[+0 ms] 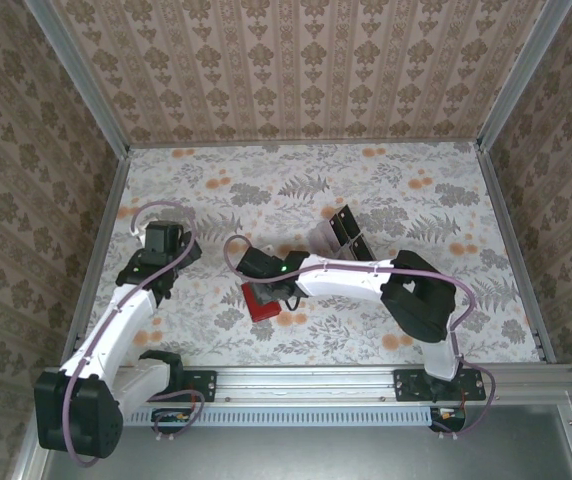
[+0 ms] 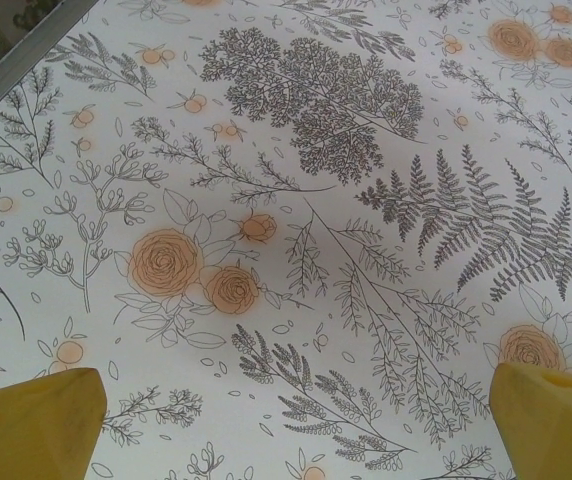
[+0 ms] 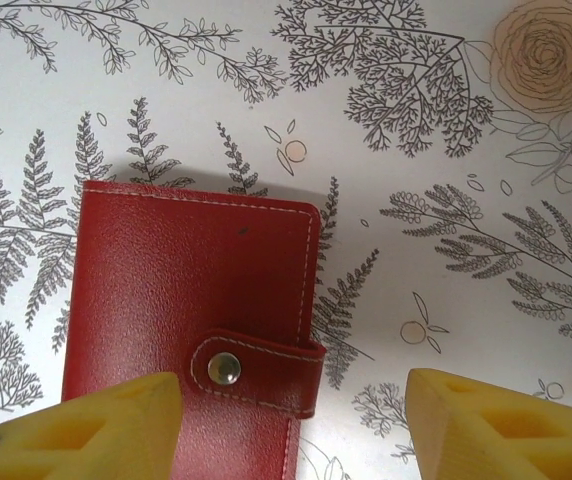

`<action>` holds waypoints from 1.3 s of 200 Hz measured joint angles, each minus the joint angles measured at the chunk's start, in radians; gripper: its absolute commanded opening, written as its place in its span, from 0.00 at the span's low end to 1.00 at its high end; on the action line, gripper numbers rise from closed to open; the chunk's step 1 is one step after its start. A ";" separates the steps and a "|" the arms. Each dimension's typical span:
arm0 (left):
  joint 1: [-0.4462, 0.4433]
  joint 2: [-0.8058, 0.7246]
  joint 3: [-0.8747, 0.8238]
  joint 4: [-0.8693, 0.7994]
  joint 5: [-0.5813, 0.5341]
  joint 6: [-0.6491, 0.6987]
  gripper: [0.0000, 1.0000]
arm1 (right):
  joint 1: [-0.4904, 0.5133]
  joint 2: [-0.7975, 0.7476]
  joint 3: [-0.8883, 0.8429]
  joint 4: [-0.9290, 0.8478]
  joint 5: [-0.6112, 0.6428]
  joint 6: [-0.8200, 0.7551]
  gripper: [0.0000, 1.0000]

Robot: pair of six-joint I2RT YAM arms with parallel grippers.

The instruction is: Put the credit cards into the card holder

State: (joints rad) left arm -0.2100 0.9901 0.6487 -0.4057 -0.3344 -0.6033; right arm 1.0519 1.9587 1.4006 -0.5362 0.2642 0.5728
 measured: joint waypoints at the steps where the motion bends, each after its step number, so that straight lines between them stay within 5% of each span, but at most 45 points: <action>1: 0.000 0.000 0.000 0.000 0.001 0.000 1.00 | 0.000 0.001 0.000 0.000 0.000 0.000 0.60; 146: 0.021 0.000 0.000 -0.007 0.024 -0.007 1.00 | 0.024 0.137 0.124 -0.074 0.062 -0.041 0.51; 191: 0.022 0.000 0.000 -0.007 0.025 -0.007 1.00 | 0.037 0.137 0.127 -0.100 0.097 -0.050 0.60; 260: 0.022 0.002 0.000 -0.007 0.037 -0.007 1.00 | 0.047 0.128 0.129 -0.122 0.107 -0.050 0.60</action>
State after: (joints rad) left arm -0.1879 0.9920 0.6487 -0.4126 -0.2977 -0.6106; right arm 1.0992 2.0865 1.5299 -0.6586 0.3710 0.5224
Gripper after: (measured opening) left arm 0.997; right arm 0.597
